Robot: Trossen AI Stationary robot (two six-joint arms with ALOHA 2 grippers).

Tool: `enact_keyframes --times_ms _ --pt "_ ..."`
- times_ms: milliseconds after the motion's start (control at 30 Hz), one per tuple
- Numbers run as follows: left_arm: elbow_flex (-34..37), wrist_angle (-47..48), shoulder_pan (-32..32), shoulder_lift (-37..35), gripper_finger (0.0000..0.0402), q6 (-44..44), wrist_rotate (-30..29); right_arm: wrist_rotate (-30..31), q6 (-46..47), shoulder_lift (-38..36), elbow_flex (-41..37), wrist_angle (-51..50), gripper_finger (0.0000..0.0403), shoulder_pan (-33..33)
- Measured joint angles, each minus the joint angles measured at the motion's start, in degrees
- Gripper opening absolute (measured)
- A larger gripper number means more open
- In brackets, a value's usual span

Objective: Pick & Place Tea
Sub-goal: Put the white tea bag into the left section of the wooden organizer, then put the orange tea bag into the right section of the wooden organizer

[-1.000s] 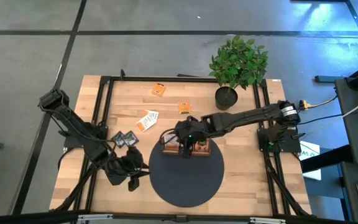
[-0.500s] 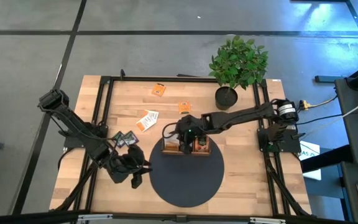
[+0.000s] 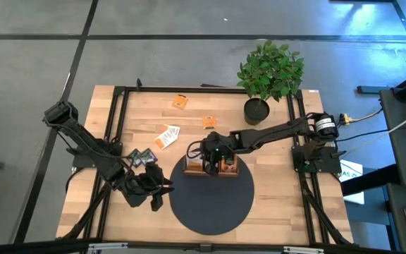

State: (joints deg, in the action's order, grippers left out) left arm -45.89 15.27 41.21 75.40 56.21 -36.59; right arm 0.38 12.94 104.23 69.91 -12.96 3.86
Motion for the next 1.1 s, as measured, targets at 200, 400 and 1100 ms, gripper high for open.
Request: enact_keyframes --times_ms 200,400,1100 --pt "-0.02 0.0 -0.59 0.0 0.0116 0.02 0.07 -0.01 -4.23 0.0 0.0 -0.03 0.0024 0.0" --pt "-0.02 -0.2 -0.59 0.0 0.0118 0.15 0.12 0.12 -4.18 0.0 0.0 -0.02 0.0065 0.0" --pt "-0.04 36.78 -0.81 0.69 0.0116 38.22 17.1 -3.47 4.92 -1.95 3.56 0.34 0.01 2.08"
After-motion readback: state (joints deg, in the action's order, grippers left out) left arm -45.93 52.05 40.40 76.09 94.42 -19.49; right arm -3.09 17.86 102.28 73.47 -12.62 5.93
